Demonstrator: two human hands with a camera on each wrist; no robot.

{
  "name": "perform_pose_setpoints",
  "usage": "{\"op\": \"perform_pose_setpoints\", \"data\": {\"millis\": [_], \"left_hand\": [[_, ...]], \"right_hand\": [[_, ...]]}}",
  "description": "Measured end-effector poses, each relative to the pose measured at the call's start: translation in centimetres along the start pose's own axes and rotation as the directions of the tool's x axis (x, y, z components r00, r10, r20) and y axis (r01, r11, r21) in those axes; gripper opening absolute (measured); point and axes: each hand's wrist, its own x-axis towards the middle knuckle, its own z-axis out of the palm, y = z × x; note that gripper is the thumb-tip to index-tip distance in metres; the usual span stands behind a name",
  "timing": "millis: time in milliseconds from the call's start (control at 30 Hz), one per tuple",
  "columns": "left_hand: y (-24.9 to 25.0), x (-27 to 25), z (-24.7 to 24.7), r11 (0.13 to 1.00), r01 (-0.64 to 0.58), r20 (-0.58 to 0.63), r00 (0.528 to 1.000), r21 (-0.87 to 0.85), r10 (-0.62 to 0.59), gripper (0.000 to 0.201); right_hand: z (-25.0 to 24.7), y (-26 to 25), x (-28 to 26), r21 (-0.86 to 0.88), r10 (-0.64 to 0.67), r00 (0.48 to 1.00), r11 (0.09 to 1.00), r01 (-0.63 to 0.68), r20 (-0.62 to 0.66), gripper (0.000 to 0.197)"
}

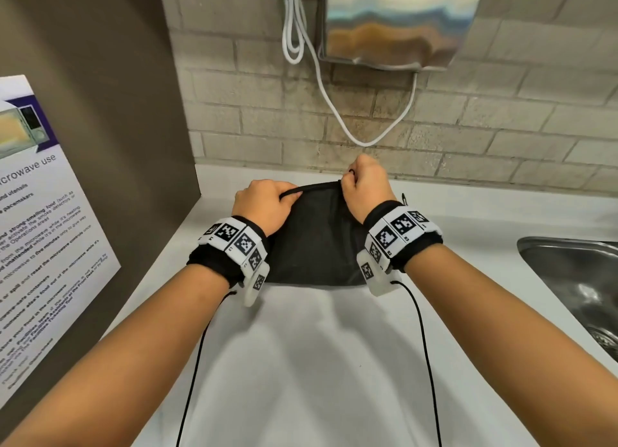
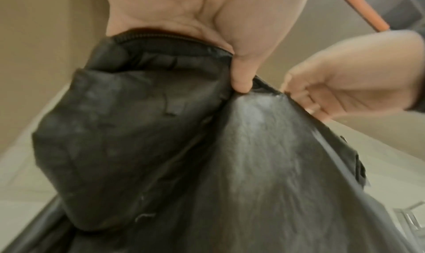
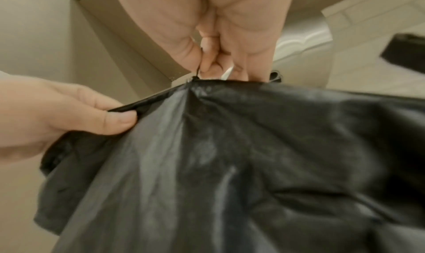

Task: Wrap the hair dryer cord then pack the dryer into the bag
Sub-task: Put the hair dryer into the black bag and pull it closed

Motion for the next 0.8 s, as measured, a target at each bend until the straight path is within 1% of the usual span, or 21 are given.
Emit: {"op": "perform_pose_setpoints", "data": {"millis": [67,133,200,233,300,333,400,467,533,567,600,633,667,700,733,800], "left_hand": [[-0.7,0.1,-0.3,0.998,0.055,0.025,0.998,-0.002,-0.055,0.026],[-1.7,0.3,-0.8,0.995,0.100,0.031,0.995,-0.001,-0.100,0.026],[-2.4,0.2,-1.2,0.993,0.119,0.042,0.992,-0.004,-0.119,0.026],[-2.5,0.2,-1.2,0.994,0.110,0.058,0.992,0.011,-0.110,0.026],[-2.0,0.2,-1.1,0.996,0.067,0.085,0.994,0.052,-0.071,0.027],[-1.8,0.3,-1.0,0.996,0.060,0.088,0.994,0.070,-0.066,0.027],[-1.7,0.4,-0.8,0.992,0.088,0.086,0.992,0.095,-0.096,0.027],[-2.5,0.4,-0.6,0.994,0.081,0.101,0.991,0.078,-0.089,0.023],[-3.8,0.4,-0.8,0.999,0.044,0.193,0.980,0.026,-0.049,0.018],[-4.4,0.3,-0.9,0.999,0.035,0.261,0.964,0.025,-0.041,0.020],[-5.0,0.3,-1.1,0.999,0.041,0.317,0.947,0.031,-0.049,0.020],[-5.7,0.3,-1.2,0.997,0.072,0.338,0.938,0.028,-0.077,0.016],[-6.2,0.2,-1.4,0.994,0.107,0.321,0.942,-0.018,-0.096,0.007],[-6.6,0.2,-1.5,0.984,0.145,0.282,0.953,-0.107,-0.110,0.005],[-7.0,0.2,-1.6,0.960,0.183,0.230,0.964,-0.211,-0.133,0.014],[-7.2,0.1,-1.7,0.889,0.233,0.157,0.970,-0.395,-0.185,0.019]], "right_hand": [[-0.6,1.3,0.3,-0.011,0.064,0.996,0.998,-0.064,-0.056,0.007],[-2.0,3.2,0.8,-0.046,0.146,0.982,0.987,-0.152,-0.118,0.013],[-3.6,5.4,1.1,-0.104,0.218,0.966,0.967,-0.233,-0.141,0.018],[-4.2,6.3,1.1,-0.145,0.230,0.964,0.958,-0.248,-0.132,0.017],[-4.6,7.2,0.8,-0.202,0.208,0.972,0.953,-0.228,-0.113,0.016],[-4.4,7.3,0.6,-0.197,0.192,0.974,0.957,-0.212,-0.117,0.018],[-4.2,7.2,0.5,-0.113,0.189,0.973,0.972,-0.205,-0.136,0.019],[-4.2,6.9,0.5,-0.015,0.216,0.967,0.975,-0.220,-0.132,0.010],[-4.4,6.7,0.6,-0.001,0.246,0.963,0.969,-0.247,-0.110,0.005],[-4.5,6.6,0.6,-0.010,0.247,0.965,0.969,-0.249,-0.091,0.005],[-4.6,6.6,0.6,-0.023,0.242,0.968,0.970,-0.244,-0.059,0.004],[-4.7,6.6,0.6,-0.035,0.227,0.974,0.973,-0.227,-0.014,0.004],[-4.6,6.6,0.6,-0.033,0.216,0.975,0.976,-0.215,0.040,0.003],[-4.4,6.7,0.5,-0.010,0.201,0.975,0.980,-0.201,0.093,0.002],[-4.2,6.6,0.4,0.037,0.185,0.973,0.981,-0.191,0.139,0.004],[-3.9,6.6,0.0,0.144,0.145,0.969,0.974,-0.175,0.200,0.015]]}}
